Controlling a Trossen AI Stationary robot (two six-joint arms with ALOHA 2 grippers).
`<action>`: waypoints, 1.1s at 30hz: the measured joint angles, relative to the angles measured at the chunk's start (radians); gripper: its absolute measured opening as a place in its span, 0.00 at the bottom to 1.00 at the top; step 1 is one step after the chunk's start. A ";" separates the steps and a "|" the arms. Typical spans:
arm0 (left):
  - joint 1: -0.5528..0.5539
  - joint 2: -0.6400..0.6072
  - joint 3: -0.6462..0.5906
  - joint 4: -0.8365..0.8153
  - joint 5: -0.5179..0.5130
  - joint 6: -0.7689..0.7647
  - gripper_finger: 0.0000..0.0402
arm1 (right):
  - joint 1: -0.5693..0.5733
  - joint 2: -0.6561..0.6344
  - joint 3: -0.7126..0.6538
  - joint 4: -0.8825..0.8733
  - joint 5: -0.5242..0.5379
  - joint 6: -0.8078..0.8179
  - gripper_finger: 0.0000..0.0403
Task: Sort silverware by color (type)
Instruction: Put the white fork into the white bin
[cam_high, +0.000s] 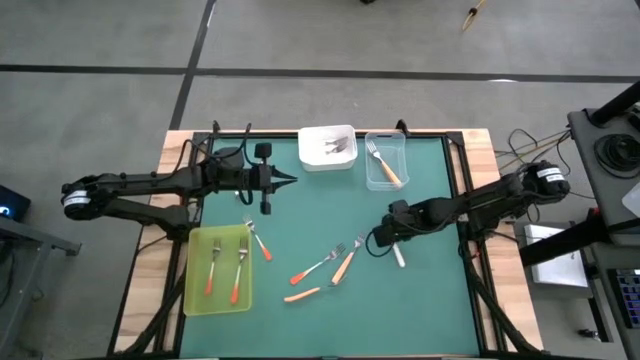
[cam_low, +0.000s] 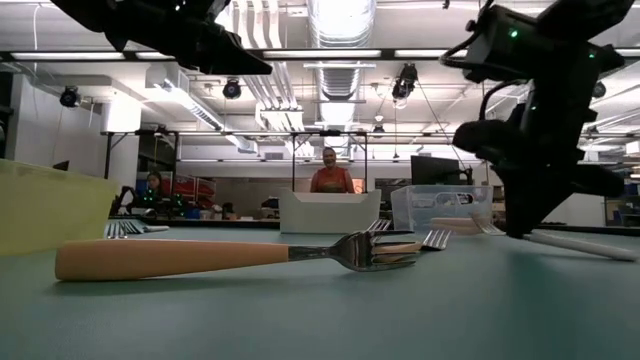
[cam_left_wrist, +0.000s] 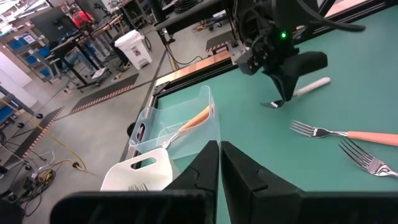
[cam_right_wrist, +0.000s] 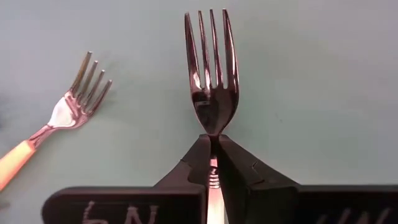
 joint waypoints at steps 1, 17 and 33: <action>0.000 0.000 0.000 0.000 0.000 0.000 0.00 | -0.003 0.015 0.006 0.000 0.000 -0.004 0.03; 0.000 0.000 -0.002 -0.002 0.000 0.001 0.00 | -0.021 0.089 0.060 -0.051 0.002 0.001 0.33; 0.000 0.000 -0.003 0.000 0.000 0.016 0.00 | -0.018 0.105 0.058 -0.036 -0.036 -0.106 0.40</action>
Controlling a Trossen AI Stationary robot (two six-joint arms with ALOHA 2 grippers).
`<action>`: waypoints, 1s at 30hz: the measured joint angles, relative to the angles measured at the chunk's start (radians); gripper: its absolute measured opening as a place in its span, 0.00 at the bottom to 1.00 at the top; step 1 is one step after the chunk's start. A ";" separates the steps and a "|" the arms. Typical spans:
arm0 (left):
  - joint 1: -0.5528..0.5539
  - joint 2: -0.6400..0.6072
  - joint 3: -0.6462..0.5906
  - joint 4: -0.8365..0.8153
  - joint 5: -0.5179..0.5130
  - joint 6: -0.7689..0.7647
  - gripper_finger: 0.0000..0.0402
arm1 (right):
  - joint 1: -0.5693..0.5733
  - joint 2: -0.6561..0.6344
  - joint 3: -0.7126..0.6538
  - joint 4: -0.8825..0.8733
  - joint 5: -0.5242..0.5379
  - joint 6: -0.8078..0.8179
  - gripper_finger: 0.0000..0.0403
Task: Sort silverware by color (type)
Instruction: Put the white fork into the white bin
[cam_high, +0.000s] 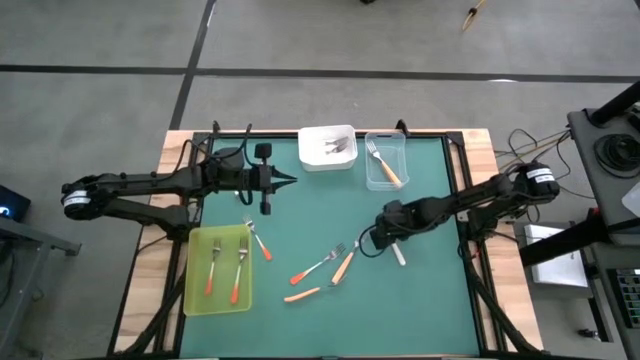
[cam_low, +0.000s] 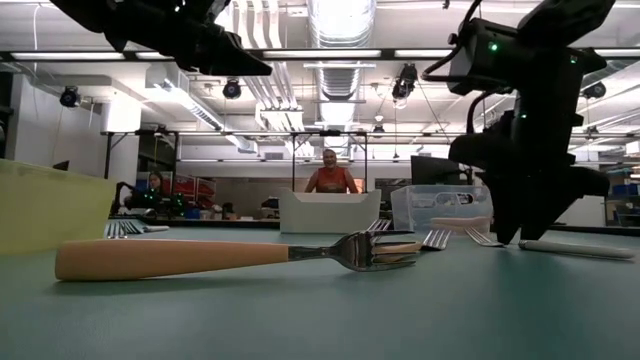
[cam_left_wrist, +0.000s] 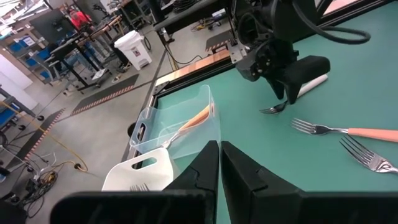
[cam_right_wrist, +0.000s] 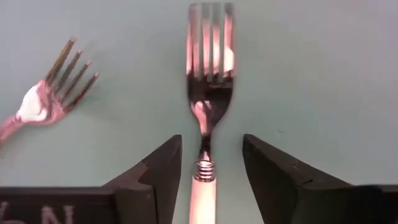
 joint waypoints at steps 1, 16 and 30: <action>0.000 0.000 0.000 0.000 0.000 0.000 0.00 | 0.005 0.000 -0.001 0.008 0.006 -0.025 0.39; 0.000 0.000 -0.002 -0.001 0.000 -0.009 0.00 | 0.094 0.005 -0.001 0.050 0.136 -0.212 0.32; 0.000 0.001 0.025 0.023 0.000 0.060 0.00 | 0.109 0.062 0.002 0.043 0.157 -0.239 0.03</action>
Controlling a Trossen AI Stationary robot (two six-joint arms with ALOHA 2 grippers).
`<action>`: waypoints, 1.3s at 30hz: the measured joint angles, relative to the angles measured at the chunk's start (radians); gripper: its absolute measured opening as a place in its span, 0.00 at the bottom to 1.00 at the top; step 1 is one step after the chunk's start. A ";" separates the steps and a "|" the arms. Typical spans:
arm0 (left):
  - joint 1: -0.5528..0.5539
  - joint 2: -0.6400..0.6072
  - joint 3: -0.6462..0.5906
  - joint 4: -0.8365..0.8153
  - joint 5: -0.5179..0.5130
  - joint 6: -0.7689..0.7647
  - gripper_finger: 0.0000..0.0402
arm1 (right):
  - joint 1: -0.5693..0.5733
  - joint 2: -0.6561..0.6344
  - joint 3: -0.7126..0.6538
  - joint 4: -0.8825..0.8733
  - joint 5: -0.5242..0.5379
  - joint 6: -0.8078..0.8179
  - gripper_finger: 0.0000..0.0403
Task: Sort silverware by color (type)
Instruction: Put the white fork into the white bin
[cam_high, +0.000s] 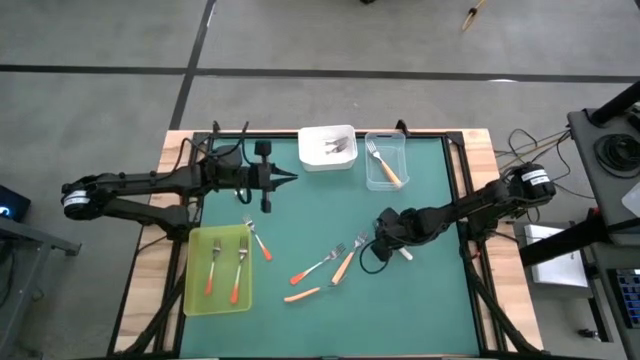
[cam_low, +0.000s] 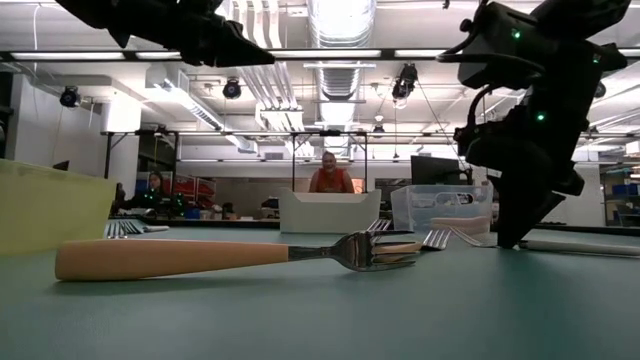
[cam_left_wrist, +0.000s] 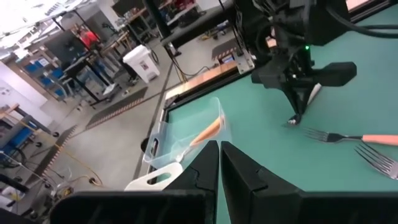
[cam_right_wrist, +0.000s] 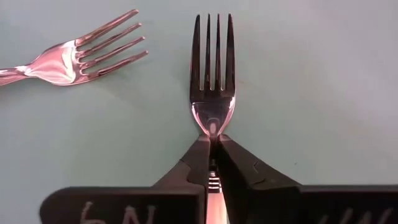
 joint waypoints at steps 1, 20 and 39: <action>0.001 0.000 0.000 -0.003 0.000 0.000 0.00 | 0.002 -0.007 0.000 -0.001 0.001 0.002 0.03; 0.038 0.031 -0.001 0.056 0.000 -0.024 0.00 | -0.191 -0.194 0.193 -0.002 0.119 -0.499 0.03; 0.036 0.219 -0.002 0.441 0.002 -0.345 0.07 | -0.347 -0.146 -0.044 1.486 0.215 -1.021 0.03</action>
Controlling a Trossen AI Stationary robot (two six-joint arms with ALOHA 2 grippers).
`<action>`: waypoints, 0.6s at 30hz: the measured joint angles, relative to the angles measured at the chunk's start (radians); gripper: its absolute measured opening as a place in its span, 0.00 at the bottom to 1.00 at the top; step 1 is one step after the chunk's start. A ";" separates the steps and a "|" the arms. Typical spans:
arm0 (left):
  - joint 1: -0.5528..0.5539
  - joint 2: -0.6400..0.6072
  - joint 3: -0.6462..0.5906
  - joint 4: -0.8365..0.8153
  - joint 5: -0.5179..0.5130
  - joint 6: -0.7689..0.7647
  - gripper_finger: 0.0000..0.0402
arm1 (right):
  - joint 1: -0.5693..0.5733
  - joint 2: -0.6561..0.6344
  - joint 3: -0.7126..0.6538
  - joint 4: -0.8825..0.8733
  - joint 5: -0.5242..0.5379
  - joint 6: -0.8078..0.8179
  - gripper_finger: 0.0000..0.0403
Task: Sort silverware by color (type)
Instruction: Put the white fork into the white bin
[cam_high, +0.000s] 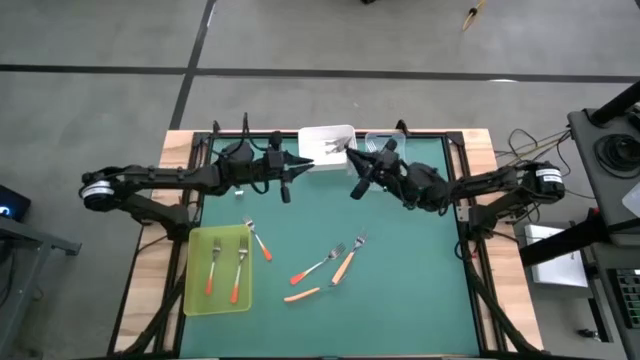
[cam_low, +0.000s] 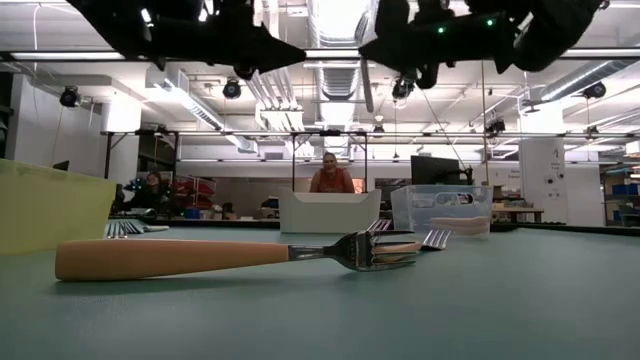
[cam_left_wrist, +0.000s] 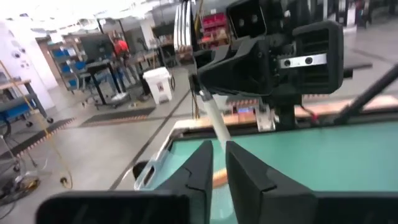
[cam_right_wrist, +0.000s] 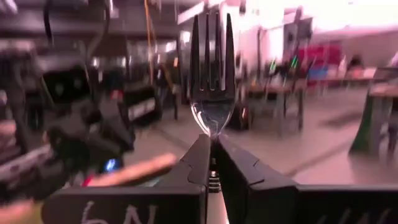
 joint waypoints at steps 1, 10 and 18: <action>-0.001 0.015 0.000 0.038 0.001 -0.001 0.09 | 0.000 0.009 -0.009 0.060 0.001 -0.017 0.03; -0.002 0.174 0.025 0.278 -0.001 0.000 0.38 | -0.001 0.043 0.011 0.183 -0.035 -0.093 0.03; 0.000 0.311 0.150 0.294 -0.004 -0.010 0.50 | -0.001 0.056 0.055 0.184 -0.078 -0.145 0.03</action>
